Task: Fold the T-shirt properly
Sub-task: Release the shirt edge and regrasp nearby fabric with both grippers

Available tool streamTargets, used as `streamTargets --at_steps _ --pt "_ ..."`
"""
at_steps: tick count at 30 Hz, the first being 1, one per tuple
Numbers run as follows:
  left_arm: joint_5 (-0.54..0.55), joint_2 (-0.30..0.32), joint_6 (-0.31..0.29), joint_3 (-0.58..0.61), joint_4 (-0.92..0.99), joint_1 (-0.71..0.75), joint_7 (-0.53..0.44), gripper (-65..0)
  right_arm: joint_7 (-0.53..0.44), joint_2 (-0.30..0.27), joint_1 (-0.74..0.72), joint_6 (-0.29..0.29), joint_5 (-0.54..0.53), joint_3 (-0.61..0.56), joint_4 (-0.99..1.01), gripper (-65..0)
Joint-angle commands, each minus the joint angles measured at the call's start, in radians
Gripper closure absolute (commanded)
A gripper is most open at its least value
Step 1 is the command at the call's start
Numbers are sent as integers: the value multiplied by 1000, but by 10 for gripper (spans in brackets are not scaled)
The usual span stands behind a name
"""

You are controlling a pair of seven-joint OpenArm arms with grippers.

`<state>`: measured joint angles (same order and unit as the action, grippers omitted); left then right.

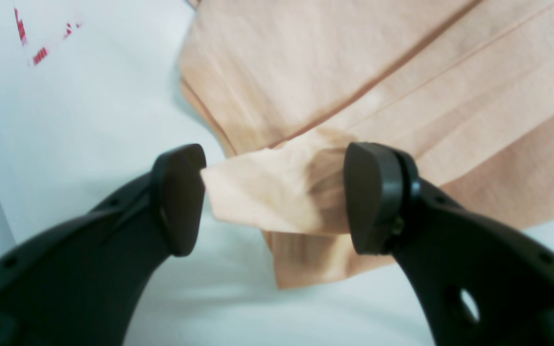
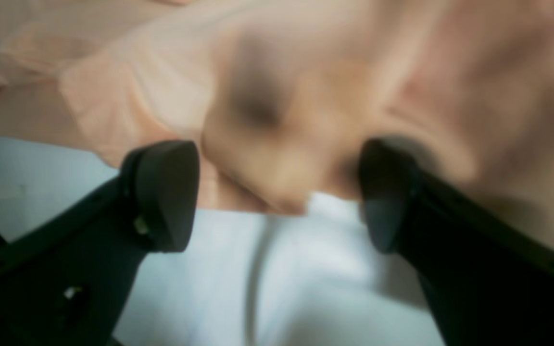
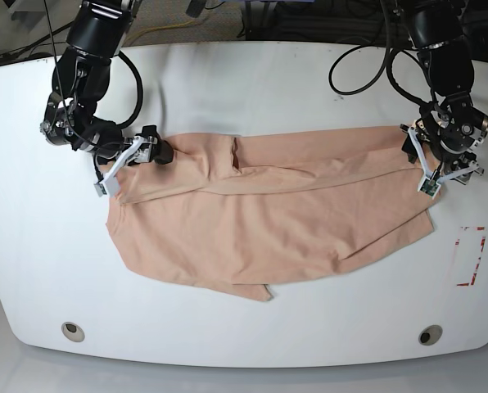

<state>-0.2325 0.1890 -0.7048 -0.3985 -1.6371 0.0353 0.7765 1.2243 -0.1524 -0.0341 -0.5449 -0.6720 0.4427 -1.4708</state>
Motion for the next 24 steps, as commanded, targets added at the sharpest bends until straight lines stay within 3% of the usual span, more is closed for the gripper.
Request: streamTargets --at_steps 1,5,8,10,12,15,18,24 --pt "2 16 7 -6 -15 -22 -18 -419 -10 -14 -16 -5 -33 5 -17 -488" --pt "2 17 7 -1 -10 -38 -18 -419 -10 10 -17 -4 -48 5 -14 -471" --pt "0 17 7 -1 -10 -54 -18 -419 -11 17 -19 -4 -47 5 -12 -369" --pt "0 16 7 0 -10 -58 -18 -419 -11 37 -26 -4 -47 5 -12 -252" --pt "0 14 7 0 -8 -59 -18 -419 -11 40 -31 -4 -47 5 -11 -182" --pt "0 14 7 0 -8 -62 -18 -419 -11 44 -33 -4 -51 5 -18 -130" --pt "-1 14 7 0 -7 -62 -18 -419 -11 41 -34 -5 -50 5 -34 0" --pt "0 33 7 -4 74 -74 -19 -419 -8 12 -62 -5 -48 5 -60 0"
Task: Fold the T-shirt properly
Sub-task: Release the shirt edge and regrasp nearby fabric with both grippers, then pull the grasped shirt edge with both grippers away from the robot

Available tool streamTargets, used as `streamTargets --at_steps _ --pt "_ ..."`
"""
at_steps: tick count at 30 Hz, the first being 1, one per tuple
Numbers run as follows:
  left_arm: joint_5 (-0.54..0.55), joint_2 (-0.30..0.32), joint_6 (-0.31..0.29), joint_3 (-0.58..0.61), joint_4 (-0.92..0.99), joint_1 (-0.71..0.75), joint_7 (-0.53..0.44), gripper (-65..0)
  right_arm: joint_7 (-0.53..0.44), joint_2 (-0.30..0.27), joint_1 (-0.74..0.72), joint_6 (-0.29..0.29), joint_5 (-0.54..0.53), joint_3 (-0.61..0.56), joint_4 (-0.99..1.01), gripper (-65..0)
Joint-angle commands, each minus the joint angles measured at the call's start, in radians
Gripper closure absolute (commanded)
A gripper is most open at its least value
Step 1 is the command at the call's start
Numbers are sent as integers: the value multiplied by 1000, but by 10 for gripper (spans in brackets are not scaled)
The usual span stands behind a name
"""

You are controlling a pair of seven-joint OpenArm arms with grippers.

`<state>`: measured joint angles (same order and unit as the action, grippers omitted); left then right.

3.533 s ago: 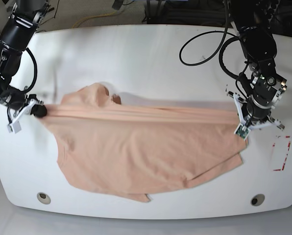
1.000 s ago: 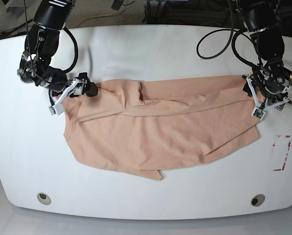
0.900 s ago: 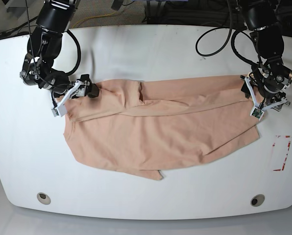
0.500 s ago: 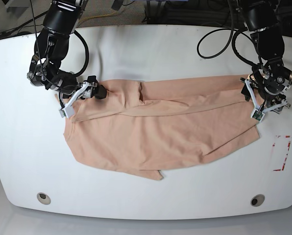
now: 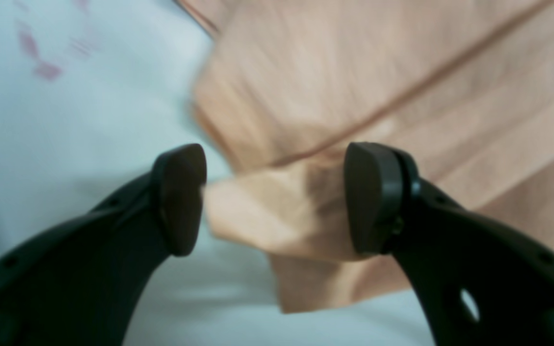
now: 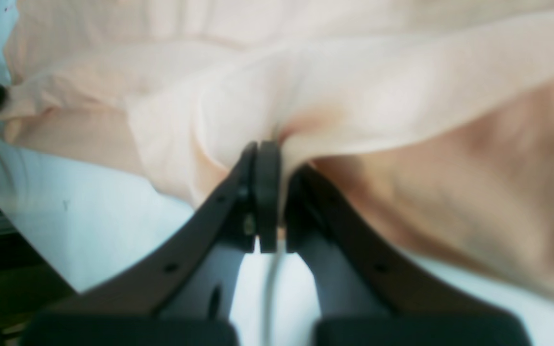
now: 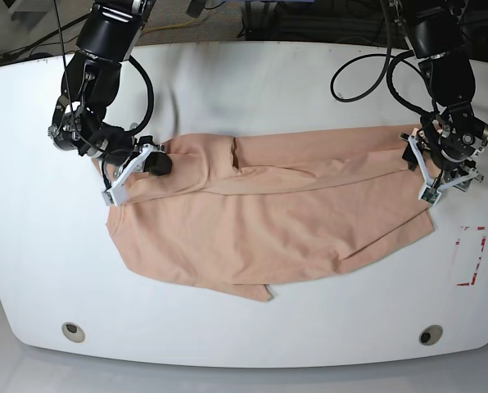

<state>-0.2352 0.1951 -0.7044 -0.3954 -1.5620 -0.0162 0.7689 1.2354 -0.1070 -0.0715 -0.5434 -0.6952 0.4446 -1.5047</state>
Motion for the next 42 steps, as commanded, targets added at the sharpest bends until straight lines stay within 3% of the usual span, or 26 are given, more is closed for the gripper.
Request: streamTargets --at_steps 1,8,14,18,23,26,29,32,35,37,42 --pt "3 33 6 -7 5 -28 -12 -419 -19 -44 -32 -7 -25 3 -26 0" --pt "3 39 6 -7 13 -34 -12 -419 -19 -99 -135 -7 -24 0 -10 0" --pt "3 39 6 -1 13 -40 -13 -419 -21 -175 -248 -5 -24 -85 158 -13" --pt "3 39 6 -7 13 -69 -13 -419 -50 -211 -304 -5 -24 -125 267 -166" --pt "4 39 6 -7 13 -77 -13 -419 -131 -280 -317 1 -24 -169 287 -426" --pt "6 34 6 -9 1 -106 -12 -421 -131 -310 -311 1 -30 -165 280 -518" --pt "29 33 6 -30 -44 -132 -9 -425 -131 -342 -264 3 -24 -165 227 -523" --pt "132 36 6 -66 -84 -140 -6 -431 -138 -371 -201 4 -22 -165 171 -506" --pt "225 47 6 -89 -102 -140 25 -485 -139 -388 -147 4 -8 -165 152 -501" --pt "271 59 6 -119 -125 -140 80 -525 -154 -389 -113 4 35 -165 151 -501" --pt "311 59 6 -153 -143 -115 168 -535 -243 -382 -55 3 157 -165 151 -501"
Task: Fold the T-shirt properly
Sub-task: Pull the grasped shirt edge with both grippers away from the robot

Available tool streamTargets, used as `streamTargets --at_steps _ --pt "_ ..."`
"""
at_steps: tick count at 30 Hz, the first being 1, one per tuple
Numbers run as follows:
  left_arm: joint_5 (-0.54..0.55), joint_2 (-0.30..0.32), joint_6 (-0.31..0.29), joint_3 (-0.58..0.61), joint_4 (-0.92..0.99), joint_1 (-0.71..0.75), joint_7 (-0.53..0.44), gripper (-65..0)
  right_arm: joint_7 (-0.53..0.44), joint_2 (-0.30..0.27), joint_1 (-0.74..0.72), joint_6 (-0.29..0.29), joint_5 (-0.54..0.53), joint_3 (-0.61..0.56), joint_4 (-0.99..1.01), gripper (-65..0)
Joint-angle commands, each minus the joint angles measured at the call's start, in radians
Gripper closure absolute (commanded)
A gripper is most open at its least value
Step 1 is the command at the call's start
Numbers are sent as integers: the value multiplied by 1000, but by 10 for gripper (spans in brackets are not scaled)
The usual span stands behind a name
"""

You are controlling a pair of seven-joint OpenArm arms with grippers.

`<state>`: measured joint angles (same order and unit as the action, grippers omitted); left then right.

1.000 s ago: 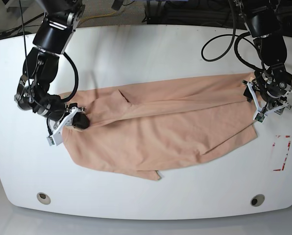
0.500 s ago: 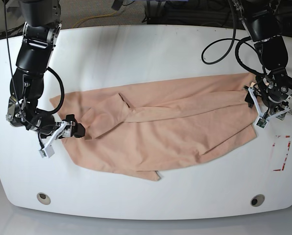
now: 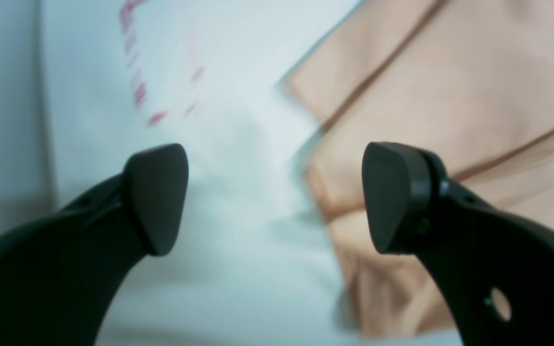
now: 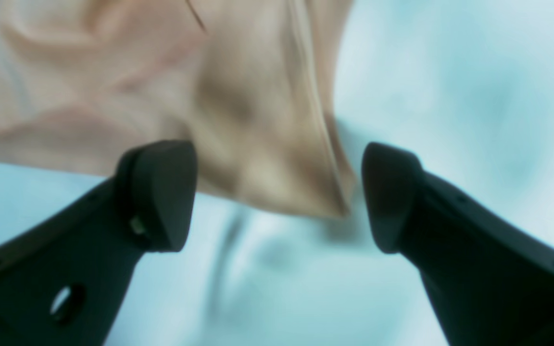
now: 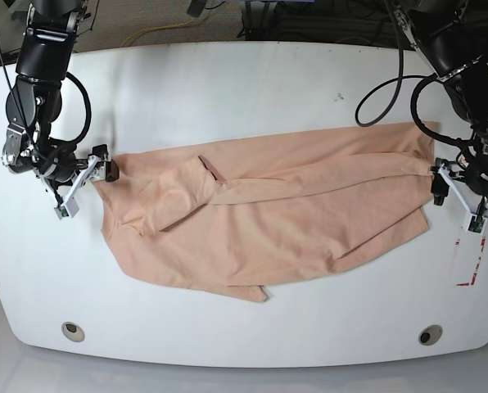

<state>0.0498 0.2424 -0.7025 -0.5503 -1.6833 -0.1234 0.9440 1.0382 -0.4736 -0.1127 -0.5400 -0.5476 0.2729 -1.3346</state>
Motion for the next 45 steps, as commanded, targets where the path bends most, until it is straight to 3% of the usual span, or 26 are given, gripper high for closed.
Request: streamTargets --at_steps 1,8,12,14,18,21,27,30,31,32,35,45 --pt "31 12 4 2 -22 12 -1 -535 -62 -6 -9 -1 30 7 -18 -501" --pt "43 12 4 8 -24 149 0 -531 -123 36 -8 -9 156 10 -13 -501" --pt "40 10 4 3 -7 189 -1 -531 -124 57 -8 -10 169 36 -13 -499" --pt "40 10 4 3 2 209 -4 -529 -124 71 -8 -10 172 39 -13 -476" --pt "37 7 4 6 42 224 -55 -525 -126 92 -8 -10 169 41 -13 -368" --pt "42 7 4 22 99 230 -84 -444 -126 111 -8 -10 174 41 -13 -315" --pt "37 7 4 66 162 229 -92 -332 -126 132 -6 -10 174 41 -13 -282" --pt "37 8 4 65 168 229 -93 -239 -126 143 -6 -10 174 41 -13 -130" --pt "35 8 4 65 168 230 -93 -181 -126 143 -6 -10 174 41 -13 -41" --pt "35 8 4 65 167 232 -93 -139 -126 143 -5 -10 172 41 -13 0" --pt "35 8 4 65 160 233 -89 -57 -124 143 28 -10 165 41 -23 0" --pt "35 42 4 60 45 344 -87 -54 -71 148 207 -10 163 108 -220 0"
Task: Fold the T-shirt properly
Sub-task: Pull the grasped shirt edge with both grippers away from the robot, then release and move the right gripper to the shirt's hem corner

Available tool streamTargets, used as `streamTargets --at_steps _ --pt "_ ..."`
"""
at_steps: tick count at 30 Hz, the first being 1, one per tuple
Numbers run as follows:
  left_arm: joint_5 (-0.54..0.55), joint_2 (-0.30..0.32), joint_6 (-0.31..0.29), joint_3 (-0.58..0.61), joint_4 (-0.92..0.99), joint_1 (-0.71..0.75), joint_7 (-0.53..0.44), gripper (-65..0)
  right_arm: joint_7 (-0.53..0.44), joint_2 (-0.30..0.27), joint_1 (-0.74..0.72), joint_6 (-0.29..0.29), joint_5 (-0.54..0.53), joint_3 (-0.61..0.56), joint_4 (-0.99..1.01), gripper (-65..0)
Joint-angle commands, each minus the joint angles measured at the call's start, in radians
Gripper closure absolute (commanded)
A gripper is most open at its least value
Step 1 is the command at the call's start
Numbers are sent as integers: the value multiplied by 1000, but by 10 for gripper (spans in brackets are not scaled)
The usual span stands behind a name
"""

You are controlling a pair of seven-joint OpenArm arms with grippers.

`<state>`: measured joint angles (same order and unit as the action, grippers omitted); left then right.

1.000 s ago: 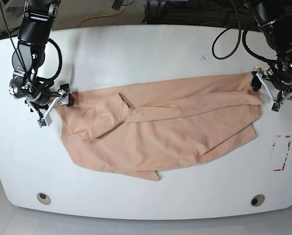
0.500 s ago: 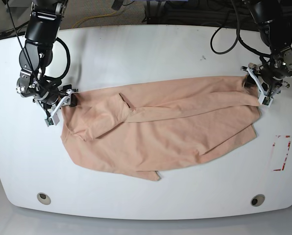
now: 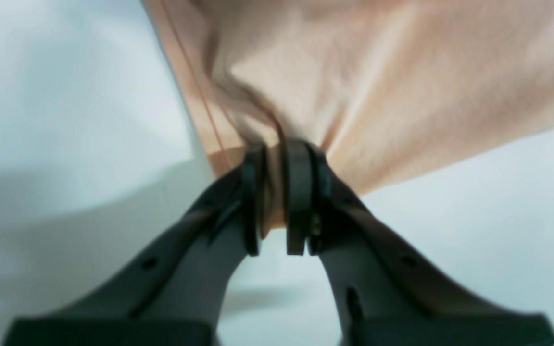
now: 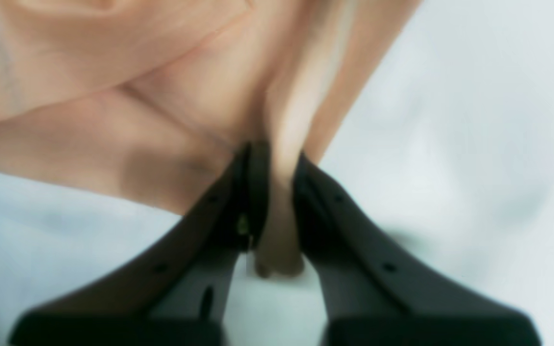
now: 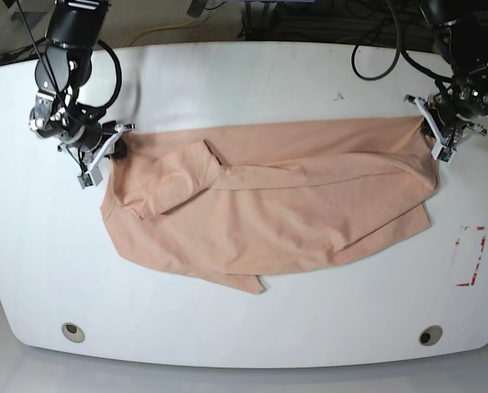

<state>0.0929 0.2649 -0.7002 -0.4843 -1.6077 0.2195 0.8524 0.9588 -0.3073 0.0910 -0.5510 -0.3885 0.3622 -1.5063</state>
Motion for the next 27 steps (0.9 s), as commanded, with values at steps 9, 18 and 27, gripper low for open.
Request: streamTargets --at_steps 9,18,27 --pt "-5 44 2 -26 -50 93 5 -53 84 20 171 -34 4 68 -247 0" --pt "-8 46 2 -87 -130 222 5 -68 87 32 281 -31 4 68 -350 0" --pt "-3 46 2 -83 -207 228 6 -396 87 56 298 -31 6 131 -449 -496"
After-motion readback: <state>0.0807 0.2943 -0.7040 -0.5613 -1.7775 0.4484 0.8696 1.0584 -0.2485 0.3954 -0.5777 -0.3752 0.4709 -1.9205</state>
